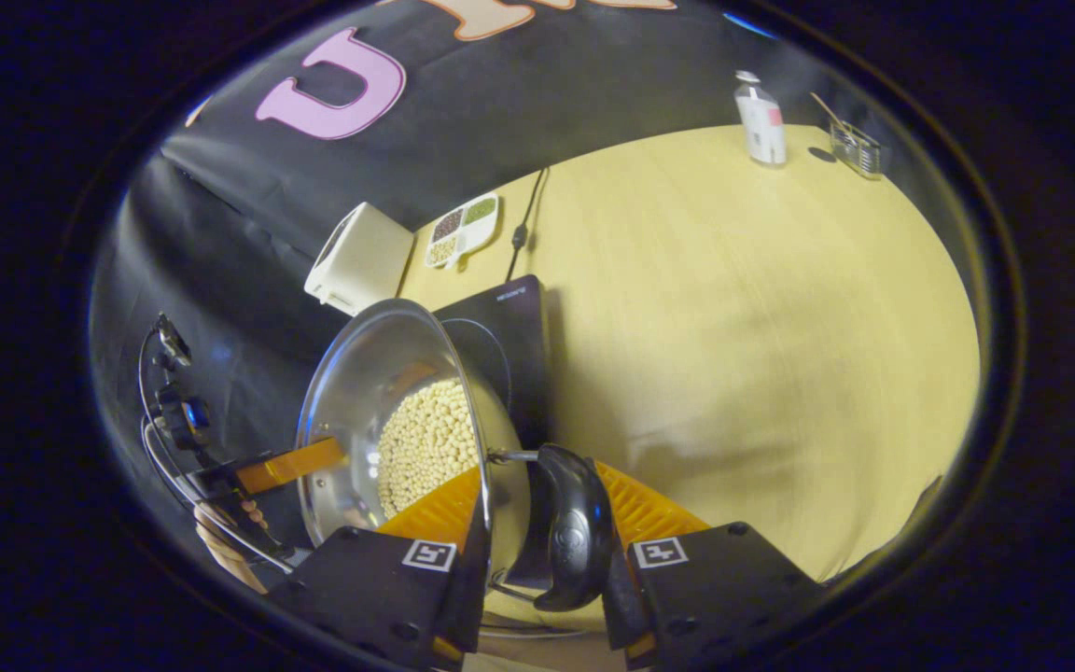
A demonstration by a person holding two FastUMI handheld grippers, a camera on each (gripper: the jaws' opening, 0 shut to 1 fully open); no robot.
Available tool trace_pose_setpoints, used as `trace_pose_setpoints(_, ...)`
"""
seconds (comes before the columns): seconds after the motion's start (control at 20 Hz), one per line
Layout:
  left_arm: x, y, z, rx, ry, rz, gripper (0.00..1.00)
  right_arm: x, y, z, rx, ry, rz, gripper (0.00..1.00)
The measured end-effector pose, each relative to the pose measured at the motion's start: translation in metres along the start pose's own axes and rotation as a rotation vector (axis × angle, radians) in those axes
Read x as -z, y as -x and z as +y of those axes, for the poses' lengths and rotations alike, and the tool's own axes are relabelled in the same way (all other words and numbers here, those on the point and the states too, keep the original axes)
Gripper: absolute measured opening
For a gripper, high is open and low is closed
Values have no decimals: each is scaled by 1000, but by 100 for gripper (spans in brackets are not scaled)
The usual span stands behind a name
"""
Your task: First push the handle of the pot to place it horizontally, then grasp the pot with both hands and set it on the induction cooktop.
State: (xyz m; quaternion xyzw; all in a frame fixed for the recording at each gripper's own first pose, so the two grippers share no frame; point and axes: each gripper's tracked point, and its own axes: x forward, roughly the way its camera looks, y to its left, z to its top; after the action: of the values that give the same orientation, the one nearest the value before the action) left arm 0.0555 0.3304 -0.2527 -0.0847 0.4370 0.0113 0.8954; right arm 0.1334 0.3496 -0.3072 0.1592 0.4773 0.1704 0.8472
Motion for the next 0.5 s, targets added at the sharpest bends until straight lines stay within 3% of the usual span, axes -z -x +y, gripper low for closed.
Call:
trace_pose_setpoints(0.15,-14,-11,18,-20,-6,-28,63,-13,-17,17,-6,8,-15,54)
trace_pose_setpoints(0.2,-19,-15,23,-27,-7,-33,63,-17,-23,20,-7,8,-20,48)
trace_pose_setpoints(0.35,-26,-24,34,-51,-12,-48,63,-28,-42,25,-7,7,-35,48)
trace_pose_setpoints(0.4,-27,-26,37,-57,-10,-50,63,-31,-48,25,-7,5,-39,54)
trace_pose_setpoints(0.45,-26,-31,39,-63,-6,-48,63,-32,-55,24,-6,5,-43,48)
trace_pose_setpoints(0.5,-26,-34,41,-68,-3,-43,63,-32,-61,22,-2,6,-43,48)
